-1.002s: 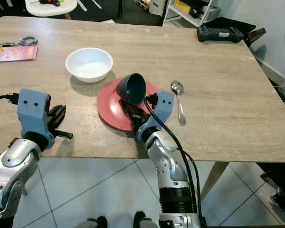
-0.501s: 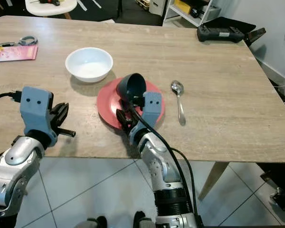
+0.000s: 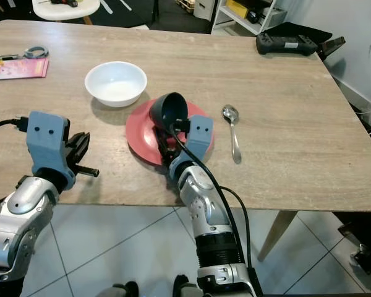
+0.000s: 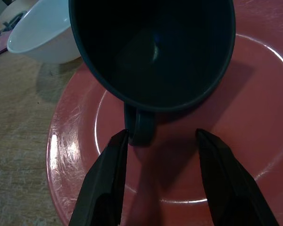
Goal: Setting the table
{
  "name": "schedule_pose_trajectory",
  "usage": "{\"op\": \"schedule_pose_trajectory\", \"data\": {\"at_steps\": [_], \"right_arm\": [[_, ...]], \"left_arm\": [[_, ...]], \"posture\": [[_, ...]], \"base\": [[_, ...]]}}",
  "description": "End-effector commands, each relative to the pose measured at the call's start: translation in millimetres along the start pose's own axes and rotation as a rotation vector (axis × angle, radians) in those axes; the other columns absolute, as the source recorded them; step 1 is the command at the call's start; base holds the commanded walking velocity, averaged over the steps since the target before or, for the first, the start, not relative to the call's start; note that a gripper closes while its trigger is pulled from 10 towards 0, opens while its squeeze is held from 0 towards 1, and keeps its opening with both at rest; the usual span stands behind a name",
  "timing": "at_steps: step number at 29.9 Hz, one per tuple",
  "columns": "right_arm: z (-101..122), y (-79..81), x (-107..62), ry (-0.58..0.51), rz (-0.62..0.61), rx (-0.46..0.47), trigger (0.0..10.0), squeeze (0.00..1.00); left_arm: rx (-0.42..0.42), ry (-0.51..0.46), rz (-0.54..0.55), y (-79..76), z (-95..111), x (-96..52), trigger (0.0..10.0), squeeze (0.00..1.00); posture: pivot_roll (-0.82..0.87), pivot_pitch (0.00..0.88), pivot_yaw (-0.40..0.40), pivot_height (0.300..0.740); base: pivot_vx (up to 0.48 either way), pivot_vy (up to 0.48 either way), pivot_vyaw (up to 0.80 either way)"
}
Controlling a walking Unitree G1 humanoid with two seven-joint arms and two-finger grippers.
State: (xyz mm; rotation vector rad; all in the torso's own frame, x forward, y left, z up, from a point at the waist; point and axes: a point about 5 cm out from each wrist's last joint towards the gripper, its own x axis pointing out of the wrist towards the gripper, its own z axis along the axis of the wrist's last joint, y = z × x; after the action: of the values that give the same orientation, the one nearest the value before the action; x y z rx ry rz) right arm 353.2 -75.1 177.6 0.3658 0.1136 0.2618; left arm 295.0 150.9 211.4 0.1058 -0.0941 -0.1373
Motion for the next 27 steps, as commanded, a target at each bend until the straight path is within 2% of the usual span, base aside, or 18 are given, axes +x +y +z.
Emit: {"op": "schedule_pose_trajectory", "data": {"at_steps": [1, 4, 8, 11, 14, 24, 27], "right_arm": [[-13.5, -2.0, 0.2, 0.047, -0.023, 0.012, 9.9, 0.0], [-10.8, 3.5, 0.1, 0.015, -0.007, -0.007, 10.0, 0.0], [0.1, 19.0, -2.1, -0.084, 0.076, -0.044, 10.0, 0.0], [0.5, 23.0, -2.1, -0.096, 0.091, -0.069, 10.0, 0.0], [-4.9, 31.0, -0.1, -0.099, 0.111, -0.136, 10.0, 0.0], [-21.7, 29.7, 1.5, -0.021, 0.073, -0.171, 10.0, 0.0], [-25.0, 24.1, 3.6, -0.006, 0.003, -0.19, 10.0, 0.0]], "left_arm": [[0.002, 0.013, 0.007, 0.5, -3.8, 0.0, 10.0, 0.0], [0.002, 0.013, 0.007, 0.4, -3.6, -0.1, 10.0, 0.0], [-0.003, 0.015, 0.006, 0.3, -3.7, 0.0, 10.0, 0.0], [-0.002, 0.016, 0.005, 0.2, -4.1, 0.1, 10.0, 0.0], [-0.003, 0.018, 0.002, -0.3, -4.4, 0.5, 10.0, 0.0], [-0.005, 0.019, 0.005, 0.0, -4.4, 0.6, 10.0, 0.0], [-0.007, 0.019, 0.005, -0.1, -4.3, 0.8, 10.0, 0.0]], "posture": [[0.1, 0.203, 0.025, 0.74], [0.1, 0.205, 0.026, 0.74], [0.1, 0.206, 0.026, 0.74], [0.1, 0.206, 0.026, 0.74], [0.1, 0.209, 0.029, 0.74], [0.1, 0.212, 0.028, 0.74], [0.1, 0.213, 0.029, 0.74]], "base": [[0.0, 0.0, 0.0], [0.0, 0.0, 0.0], [0.0, 0.0, 0.0], [0.0, 0.0, 0.0], [0.0, 0.0, 0.0], [0.0, 0.0, 0.0], [0.0, 0.0, 0.0]]}}
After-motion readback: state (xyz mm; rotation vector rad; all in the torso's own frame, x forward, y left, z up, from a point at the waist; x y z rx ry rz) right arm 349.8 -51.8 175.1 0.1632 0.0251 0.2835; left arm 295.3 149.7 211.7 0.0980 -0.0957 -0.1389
